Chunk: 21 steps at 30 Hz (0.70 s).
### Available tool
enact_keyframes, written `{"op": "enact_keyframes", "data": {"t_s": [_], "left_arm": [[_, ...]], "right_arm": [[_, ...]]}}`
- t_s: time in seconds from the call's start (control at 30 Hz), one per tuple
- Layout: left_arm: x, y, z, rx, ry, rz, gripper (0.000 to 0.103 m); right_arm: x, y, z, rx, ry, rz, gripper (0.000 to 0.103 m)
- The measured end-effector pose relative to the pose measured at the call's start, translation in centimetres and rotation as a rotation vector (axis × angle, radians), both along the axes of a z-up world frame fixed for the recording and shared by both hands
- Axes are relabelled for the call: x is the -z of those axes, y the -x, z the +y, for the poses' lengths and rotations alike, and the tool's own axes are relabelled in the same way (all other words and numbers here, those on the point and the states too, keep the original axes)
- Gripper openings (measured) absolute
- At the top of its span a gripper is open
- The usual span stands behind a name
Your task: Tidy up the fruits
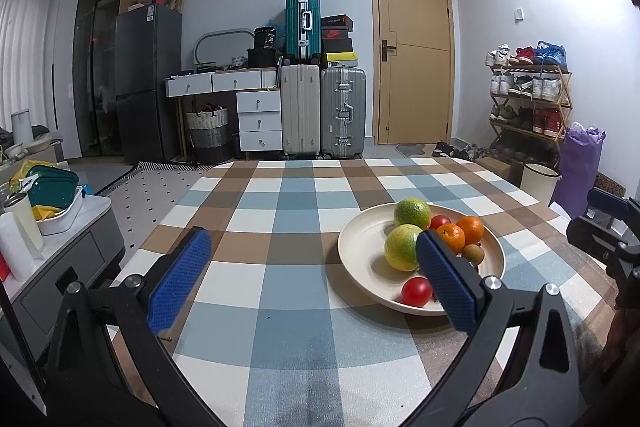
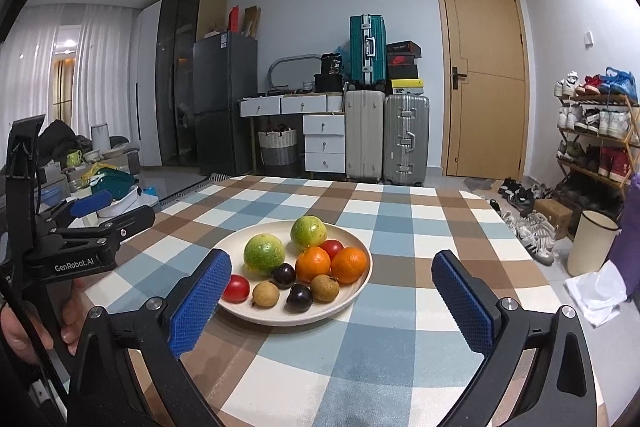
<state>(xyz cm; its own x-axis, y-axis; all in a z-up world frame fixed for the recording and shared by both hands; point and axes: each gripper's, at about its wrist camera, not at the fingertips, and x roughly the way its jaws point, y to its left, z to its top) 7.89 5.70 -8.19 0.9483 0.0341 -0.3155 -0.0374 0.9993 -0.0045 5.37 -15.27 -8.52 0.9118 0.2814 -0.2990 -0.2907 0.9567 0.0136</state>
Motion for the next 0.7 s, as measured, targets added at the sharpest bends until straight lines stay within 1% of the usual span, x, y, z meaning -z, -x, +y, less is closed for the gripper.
{"op": "enact_keyframes", "data": {"t_s": [0.7], "left_arm": [[0.06,0.03,0.32,-0.011,-0.001,0.002,0.102]], "right_arm": [[-0.03,0.14,0.1,0.001,0.005,-0.004,0.102]]}}
